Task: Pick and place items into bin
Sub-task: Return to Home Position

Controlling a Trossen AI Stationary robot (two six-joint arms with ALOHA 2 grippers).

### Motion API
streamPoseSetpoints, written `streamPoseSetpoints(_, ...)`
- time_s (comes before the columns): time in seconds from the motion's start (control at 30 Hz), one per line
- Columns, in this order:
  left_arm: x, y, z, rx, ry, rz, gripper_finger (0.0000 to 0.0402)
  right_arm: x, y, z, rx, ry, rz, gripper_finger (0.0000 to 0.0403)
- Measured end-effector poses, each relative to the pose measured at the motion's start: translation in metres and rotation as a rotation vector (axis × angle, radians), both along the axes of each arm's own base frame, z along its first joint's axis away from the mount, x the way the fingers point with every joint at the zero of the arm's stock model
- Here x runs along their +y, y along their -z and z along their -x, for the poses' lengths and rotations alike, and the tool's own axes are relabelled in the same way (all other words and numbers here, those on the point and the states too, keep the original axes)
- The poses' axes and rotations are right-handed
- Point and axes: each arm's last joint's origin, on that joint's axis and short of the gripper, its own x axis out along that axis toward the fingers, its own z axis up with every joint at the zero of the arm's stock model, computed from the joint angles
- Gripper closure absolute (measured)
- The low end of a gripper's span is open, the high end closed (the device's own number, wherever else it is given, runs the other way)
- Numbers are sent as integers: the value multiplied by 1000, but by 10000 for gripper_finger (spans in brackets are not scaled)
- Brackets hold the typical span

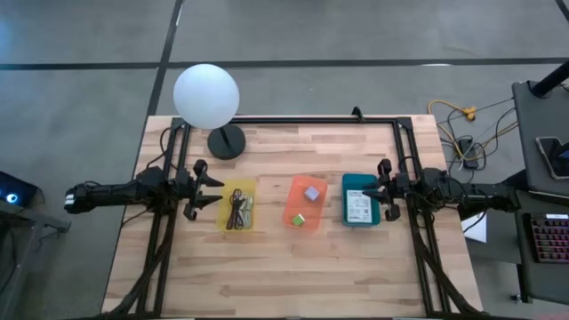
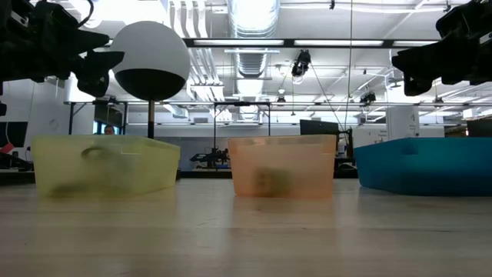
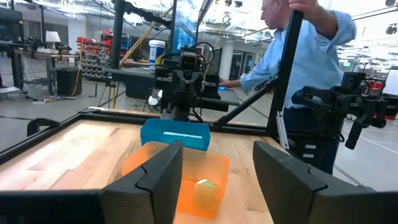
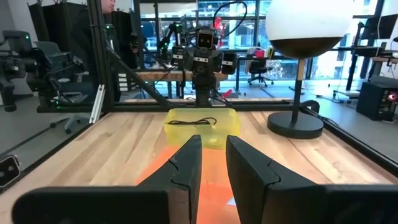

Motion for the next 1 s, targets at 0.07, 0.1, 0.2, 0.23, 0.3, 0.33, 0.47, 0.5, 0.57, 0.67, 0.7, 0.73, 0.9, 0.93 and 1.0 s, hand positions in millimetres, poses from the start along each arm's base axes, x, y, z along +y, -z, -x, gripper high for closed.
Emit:
streamPoseSetpoints(0.07, 0, 0, 0, 1, 0, 0, 222, 0, 0, 0, 1, 1, -4, 339)
streamPoseSetpoints(0.1, 0, 0, 0, 1, 0, 0, 222, 0, 0, 0, 1, 1, -3, 339)
streamPoseSetpoints(0.2, 0, 0, 0, 0, 0, 0, 222, 0, 0, 0, 0, 2, 7, 339)
streamPoseSetpoints(0.23, 0, 0, 0, 0, 0, 0, 222, 0, 0, 0, 1, 2, 4, 339)
streamPoseSetpoints(0.3, 0, 0, 0, 0, 0, 0, 222, 0, 0, 0, 0, 2, -3, 339)
streamPoseSetpoints(0.33, 0, 0, 0, 0, 0, 0, 222, 0, 0, 0, 0, 2, 0, 339)
streamPoseSetpoints(0.47, 0, 0, 0, 0, 0, 0, 222, 0, 0, 0, 0, 2, 2, 339)
streamPoseSetpoints(0.5, 0, 0, 0, 0, 0, 0, 222, 0, 0, 0, 0, 2, -3, 339)
streamPoseSetpoints(0.57, 0, 0, 0, 0, 0, 0, 222, 0, 0, 0, 1, 2, -4, 339)
streamPoseSetpoints(0.67, 0, 0, 0, 0, 0, 0, 222, 0, 0, 0, 0, 2, 8, 339)
streamPoseSetpoints(0.7, 0, 0, 0, 0, 0, 0, 222, 0, 0, 0, 0, 2, 7, 339)
streamPoseSetpoints(0.73, 0, 0, 0, 0, 0, 0, 222, 0, 0, 0, 1, 2, 2, 339)
streamPoseSetpoints(0.9, 0, 0, 0, 0, 0, 0, 222, 0, 0, 0, 0, 2, 8, 339)
streamPoseSetpoints(0.93, 0, 0, 0, 0, 0, 0, 222, 0, 0, 0, 1, 2, 6, 339)
streamPoseSetpoints(1.0, 0, 0, 0, 0, 0, 0, 222, 0, 0, 0, 1, 1, -3, 339)
